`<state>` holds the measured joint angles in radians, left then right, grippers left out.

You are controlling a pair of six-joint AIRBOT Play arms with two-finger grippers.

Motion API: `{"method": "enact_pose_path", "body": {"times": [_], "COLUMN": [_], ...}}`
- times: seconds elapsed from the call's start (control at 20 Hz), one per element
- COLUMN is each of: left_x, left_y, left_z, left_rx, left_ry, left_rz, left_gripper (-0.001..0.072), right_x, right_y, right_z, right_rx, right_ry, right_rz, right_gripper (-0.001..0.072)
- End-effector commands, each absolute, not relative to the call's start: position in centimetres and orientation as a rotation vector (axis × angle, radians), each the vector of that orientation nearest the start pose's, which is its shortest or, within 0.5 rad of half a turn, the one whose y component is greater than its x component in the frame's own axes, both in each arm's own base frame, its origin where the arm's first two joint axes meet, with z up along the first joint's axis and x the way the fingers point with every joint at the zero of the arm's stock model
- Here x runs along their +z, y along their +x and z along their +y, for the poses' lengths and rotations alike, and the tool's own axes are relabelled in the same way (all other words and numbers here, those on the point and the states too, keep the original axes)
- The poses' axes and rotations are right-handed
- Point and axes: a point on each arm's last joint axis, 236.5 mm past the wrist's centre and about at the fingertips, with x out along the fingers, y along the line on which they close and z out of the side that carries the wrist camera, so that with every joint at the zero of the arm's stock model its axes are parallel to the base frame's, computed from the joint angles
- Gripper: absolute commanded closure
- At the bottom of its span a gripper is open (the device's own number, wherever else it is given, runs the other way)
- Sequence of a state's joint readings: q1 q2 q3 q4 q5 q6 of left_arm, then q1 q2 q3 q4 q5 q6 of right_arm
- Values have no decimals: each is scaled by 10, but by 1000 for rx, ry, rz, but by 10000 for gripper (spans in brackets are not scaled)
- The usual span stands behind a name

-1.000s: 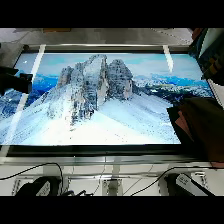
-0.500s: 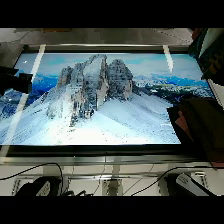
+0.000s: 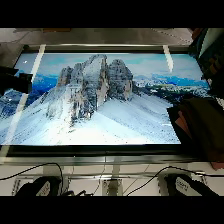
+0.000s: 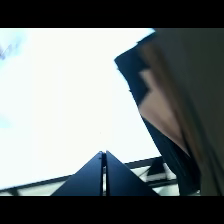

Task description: Fold the clothes and pants, and hang the long-sleeved shirts on hangers.

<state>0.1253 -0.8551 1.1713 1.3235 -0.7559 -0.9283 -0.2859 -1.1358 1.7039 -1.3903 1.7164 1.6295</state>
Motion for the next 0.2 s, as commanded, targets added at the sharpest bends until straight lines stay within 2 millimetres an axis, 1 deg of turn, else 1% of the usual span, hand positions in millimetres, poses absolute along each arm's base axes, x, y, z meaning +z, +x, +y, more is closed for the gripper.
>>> {"method": "enact_pose_path", "body": {"times": [0.0, 0.05, 0.15], "left_x": [250, 250, 250], "left_y": [403, 403, 403], "left_z": [11, 11, 11], "left_rx": [-137, -137, -137], "left_ry": [392, 392, 392], "left_rz": [400, 400, 400], "left_gripper": [239, 239, 239], "right_x": [215, 214, 213], "right_y": [330, 329, 330], "right_z": [-29, -24, -5], "right_rx": [-136, -145, -84], "right_ry": [88, 71, 63], "right_rz": [1130, 1137, 1142], "right_gripper": [700, 700, 699]}}
